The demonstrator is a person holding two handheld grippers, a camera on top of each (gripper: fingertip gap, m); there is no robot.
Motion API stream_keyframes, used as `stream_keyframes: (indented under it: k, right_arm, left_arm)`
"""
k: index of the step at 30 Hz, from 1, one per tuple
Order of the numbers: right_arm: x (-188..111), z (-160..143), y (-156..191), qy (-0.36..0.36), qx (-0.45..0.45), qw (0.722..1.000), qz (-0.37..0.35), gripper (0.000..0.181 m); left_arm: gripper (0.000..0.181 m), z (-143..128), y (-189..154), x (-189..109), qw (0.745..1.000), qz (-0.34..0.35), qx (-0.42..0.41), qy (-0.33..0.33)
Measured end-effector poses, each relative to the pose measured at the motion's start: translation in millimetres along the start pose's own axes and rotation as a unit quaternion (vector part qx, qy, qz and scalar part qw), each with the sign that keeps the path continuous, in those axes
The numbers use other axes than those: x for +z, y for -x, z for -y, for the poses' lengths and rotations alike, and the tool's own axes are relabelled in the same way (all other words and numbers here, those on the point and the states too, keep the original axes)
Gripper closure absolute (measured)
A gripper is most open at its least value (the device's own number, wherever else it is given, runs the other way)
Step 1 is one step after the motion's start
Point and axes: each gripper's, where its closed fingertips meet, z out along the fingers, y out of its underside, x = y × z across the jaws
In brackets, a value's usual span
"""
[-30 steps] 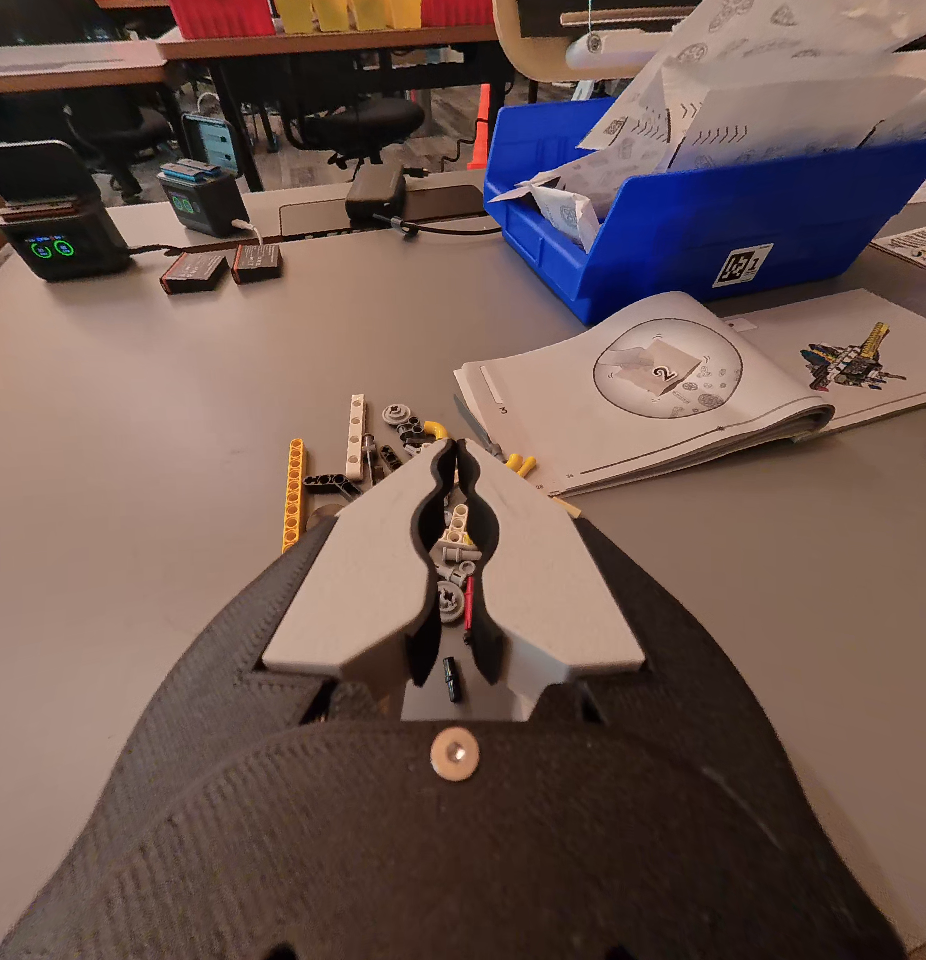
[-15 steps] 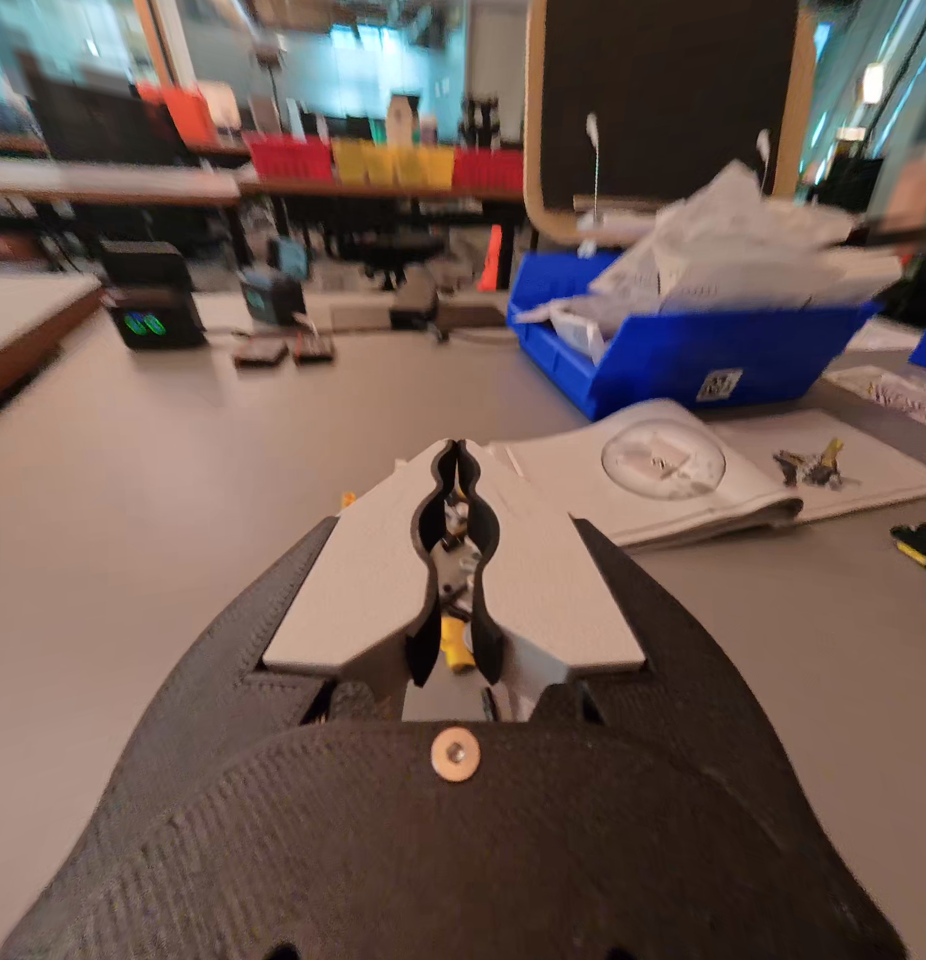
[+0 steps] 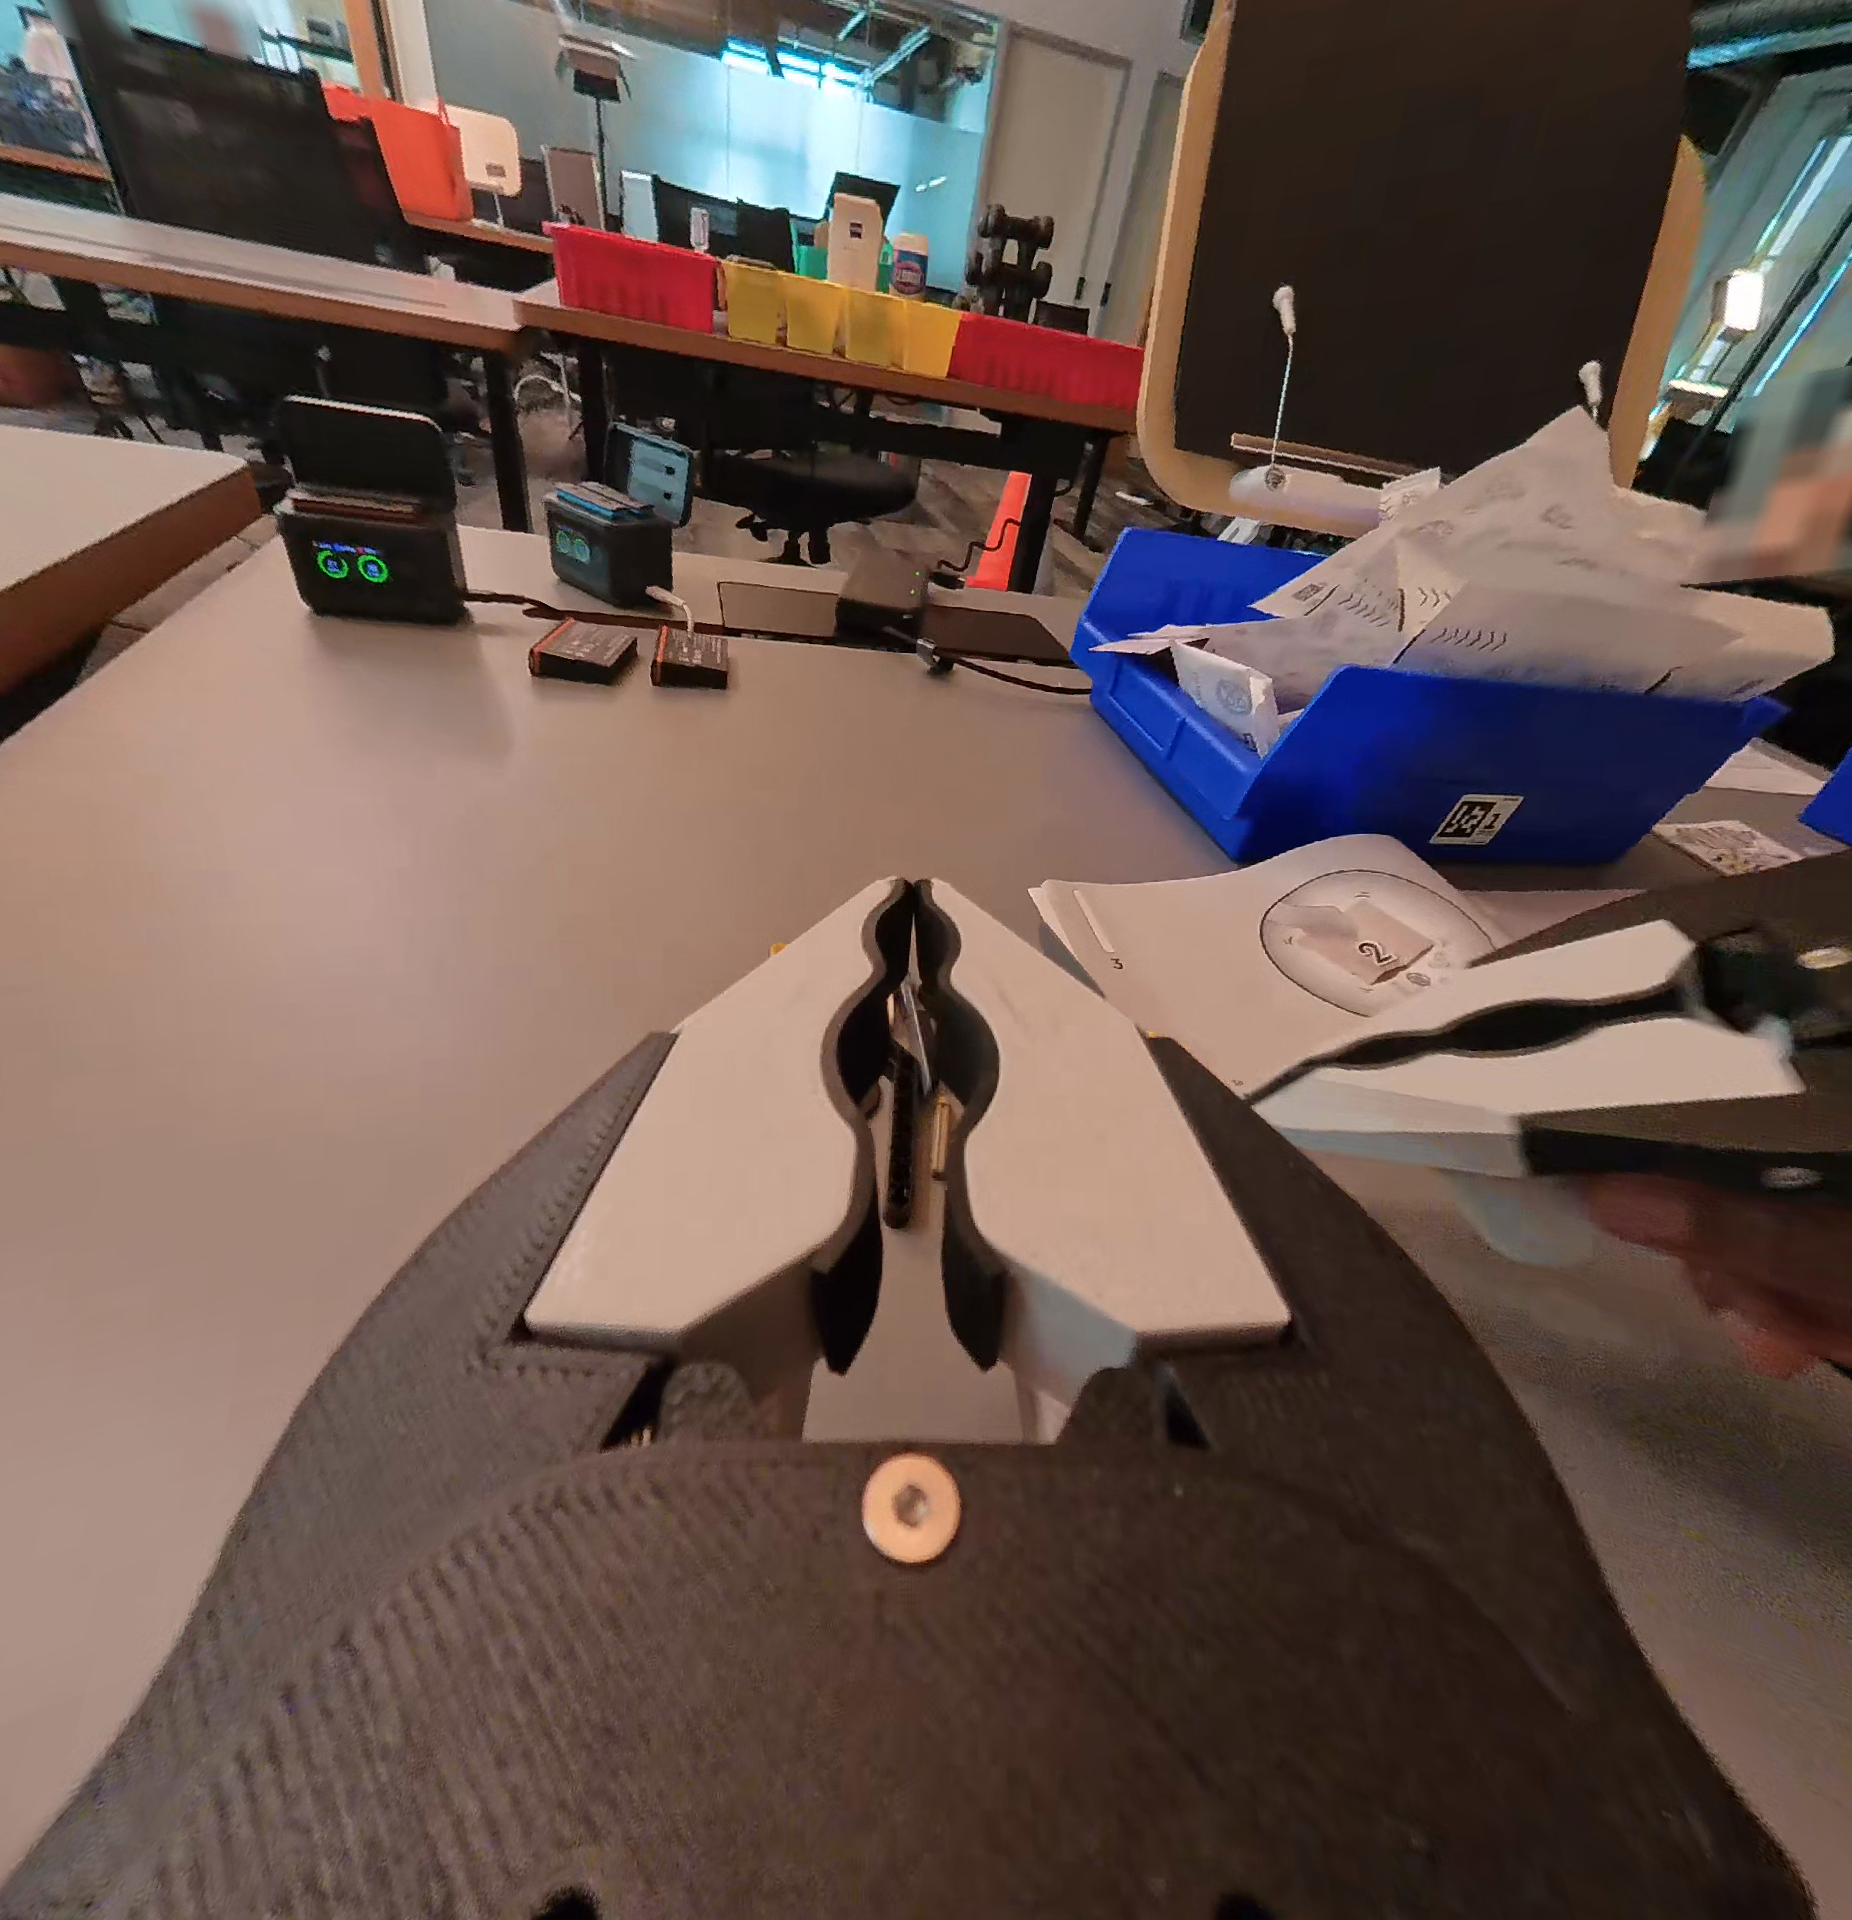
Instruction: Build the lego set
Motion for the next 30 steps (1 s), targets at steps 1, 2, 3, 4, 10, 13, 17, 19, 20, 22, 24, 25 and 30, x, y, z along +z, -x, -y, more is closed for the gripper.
stream_keyframes:
  k: [1, 2, 3, 4, 10, 13, 17, 19, 20, 22, 24, 25, 30]
  right_arm:
    - [4, -3, -8, 0.01, -0.008, 0.999, -0.029, 0.181]
    - [7, -4, -11, 0.018, -0.015, 0.999, -0.039, 0.181]
    - [10, -5, -10, 0.024, -0.018, 0.999, -0.037, 0.181]
    - [12, -5, -9, 0.028, -0.019, 0.999, -0.033, 0.181]
    - [25, -12, -4, 0.053, -0.022, 0.998, -0.017, 0.181]
    - [26, -11, -9, 0.054, -0.036, 0.997, -0.029, 0.175]
    - [26, -10, -9, 0.057, -0.036, 0.997, -0.023, 0.172]
    - [25, -12, -5, 0.062, -0.023, 0.998, -0.002, 0.167]
    - [25, -14, -4, 0.065, -0.015, 0.998, 0.008, 0.165]
    - [24, -15, -3, 0.062, -0.004, 0.998, 0.018, 0.165]
    - [24, -15, -4, 0.061, -0.007, 0.998, 0.016, 0.167]
    - [24, -15, -4, 0.06, -0.01, 0.998, 0.015, 0.168]
    - [23, -11, -5, 0.057, -0.034, 0.998, 0.001, 0.167]
  left_arm:
    - [0.181, 0, 0, 0, 1.0, -0.004, -0.007, 0.0]
    - [0.181, 0, 0, 0, 1.0, -0.006, -0.014, -0.001]
    - [0.181, 1, 1, 0, 1.0, -0.007, -0.02, -0.003]
    - [0.181, 1, 1, -1, 1.0, -0.008, -0.026, -0.004]
    - [0.181, -2, 2, 1, 0.998, -0.02, -0.06, 0.003]
    - [0.181, -2, 3, 1, 0.998, -0.02, -0.065, 0.003]
    - [0.181, -2, 4, 1, 0.997, -0.021, -0.075, 0.004]
    - [0.181, -2, 4, 1, 0.997, -0.022, -0.077, 0.004]
    - [0.181, -2, 4, 1, 0.997, -0.022, -0.078, 0.004]
    - [0.181, -2, 4, 1, 0.997, -0.023, -0.079, 0.005]
    - [0.181, -3, 4, 1, 0.997, -0.023, -0.078, 0.006]
    - [0.181, -3, 3, 1, 0.997, -0.023, -0.078, 0.007]
    - [0.181, -4, 3, 2, 0.996, -0.025, -0.081, 0.008]
